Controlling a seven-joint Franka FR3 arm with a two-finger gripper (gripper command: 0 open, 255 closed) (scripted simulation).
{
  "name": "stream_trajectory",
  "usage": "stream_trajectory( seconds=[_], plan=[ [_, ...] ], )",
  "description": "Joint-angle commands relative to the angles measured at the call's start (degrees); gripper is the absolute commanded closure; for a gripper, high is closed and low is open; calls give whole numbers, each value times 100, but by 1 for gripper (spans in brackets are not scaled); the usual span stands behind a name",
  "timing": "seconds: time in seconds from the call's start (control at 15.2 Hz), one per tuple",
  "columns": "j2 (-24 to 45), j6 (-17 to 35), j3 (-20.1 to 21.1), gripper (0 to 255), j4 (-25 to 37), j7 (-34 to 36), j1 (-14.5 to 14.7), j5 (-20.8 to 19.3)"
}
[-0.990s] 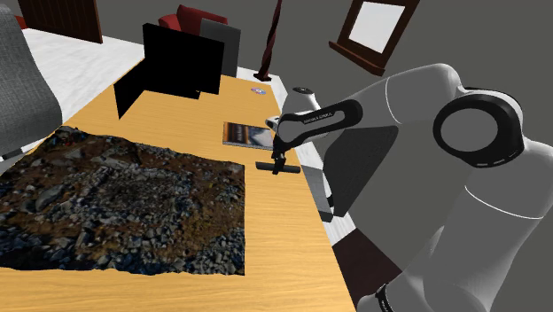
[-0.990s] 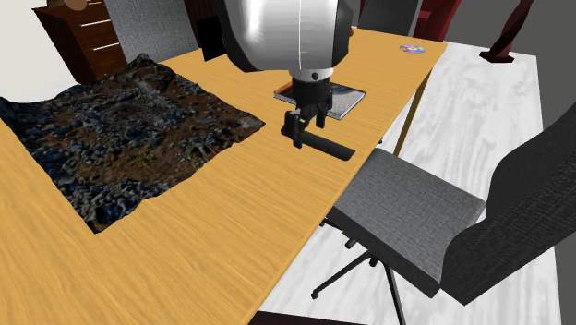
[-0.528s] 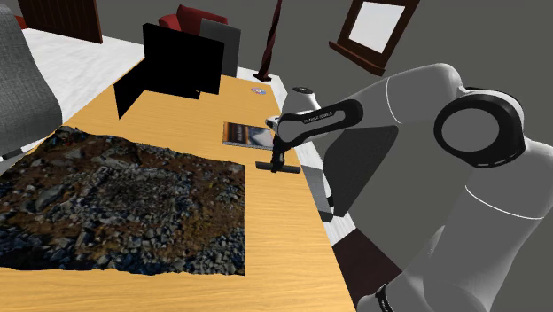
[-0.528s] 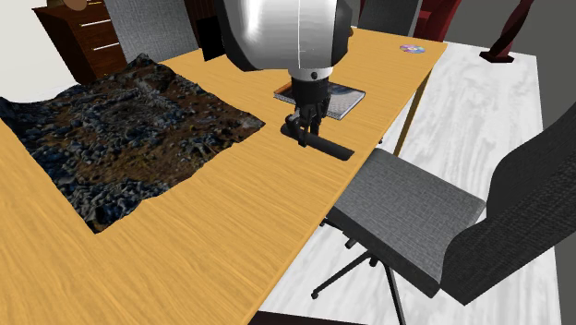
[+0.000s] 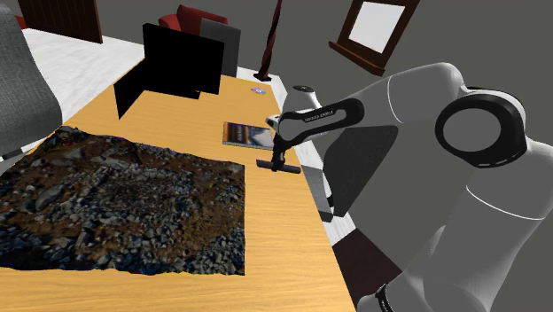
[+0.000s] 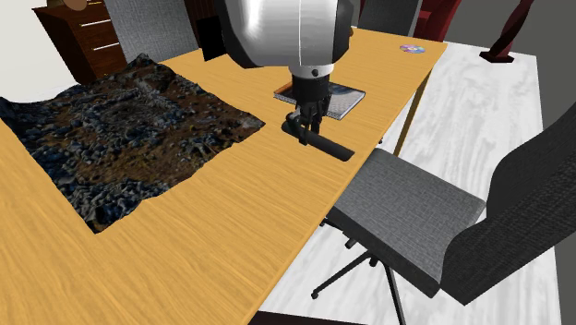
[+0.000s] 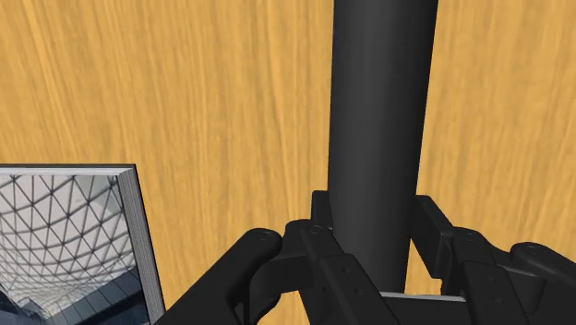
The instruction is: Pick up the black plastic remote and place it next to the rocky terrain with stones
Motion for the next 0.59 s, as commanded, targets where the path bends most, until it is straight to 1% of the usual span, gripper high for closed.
stream_trajectory(
  seconds=[0.0,0.53],
  plan=[
    [-86,-125,-7,255,38,9,4,-18],
    [-421,-681,-22,255,263,33,22,-76]
  ],
)
